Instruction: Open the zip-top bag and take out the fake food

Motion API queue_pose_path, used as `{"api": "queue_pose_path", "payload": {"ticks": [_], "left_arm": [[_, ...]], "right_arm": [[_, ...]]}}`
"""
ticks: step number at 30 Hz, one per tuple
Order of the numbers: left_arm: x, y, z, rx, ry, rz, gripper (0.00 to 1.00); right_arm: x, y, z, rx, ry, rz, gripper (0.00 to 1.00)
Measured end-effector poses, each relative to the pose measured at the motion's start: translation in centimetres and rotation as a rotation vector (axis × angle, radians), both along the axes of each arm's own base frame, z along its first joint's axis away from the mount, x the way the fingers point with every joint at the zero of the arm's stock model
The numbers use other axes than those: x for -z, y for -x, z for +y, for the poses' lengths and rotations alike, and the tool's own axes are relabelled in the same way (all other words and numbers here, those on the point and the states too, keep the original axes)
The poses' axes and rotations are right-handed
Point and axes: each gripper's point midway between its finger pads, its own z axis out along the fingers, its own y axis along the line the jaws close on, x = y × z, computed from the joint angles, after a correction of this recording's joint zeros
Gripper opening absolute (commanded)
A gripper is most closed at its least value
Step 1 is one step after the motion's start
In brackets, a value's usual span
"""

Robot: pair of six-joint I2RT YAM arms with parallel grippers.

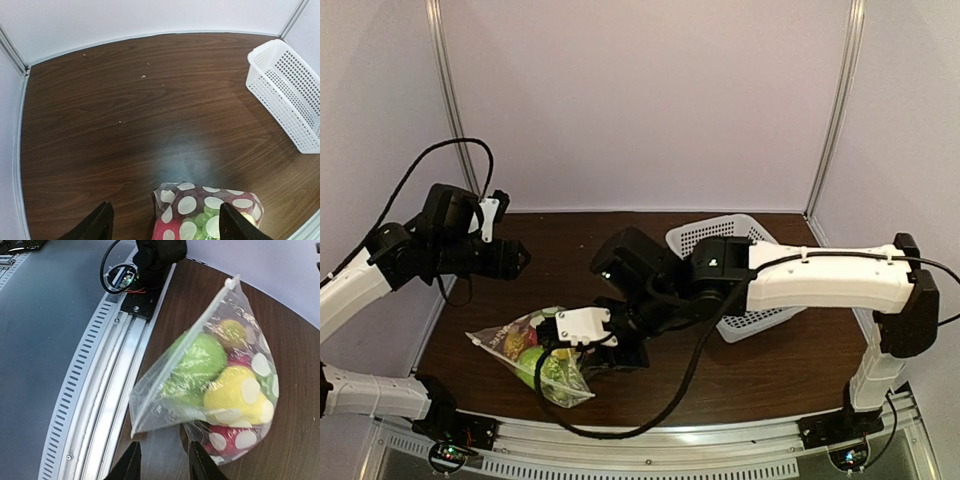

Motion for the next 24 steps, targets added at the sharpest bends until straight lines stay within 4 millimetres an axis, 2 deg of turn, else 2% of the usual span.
{"api": "queue_pose_path", "payload": {"ticks": [4,9,13,18,24], "left_arm": [[0.0,-0.4,1.1,-0.058,-0.018,-0.032,0.75],[0.4,-0.4,1.8,-0.088,-0.034,-0.043,0.74],[0.0,0.3,2.4,-0.090,-0.007,-0.078,0.75],[-1.3,1.0,2.8,-0.089,0.042,-0.134,0.74],[-1.1,0.9,2.5,-0.079,0.036,-0.130,0.74]], "right_arm": [[2.2,3.1,2.8,-0.038,0.023,0.035,0.45],[5.4,4.9,4.7,-0.013,0.079,0.032,0.47],[6.9,4.5,5.3,0.032,0.109,0.019,0.46],[7.9,2.8,5.8,0.107,0.127,-0.038,0.43],[9.2,1.6,6.9,0.160,0.144,-0.071,0.26]]}}
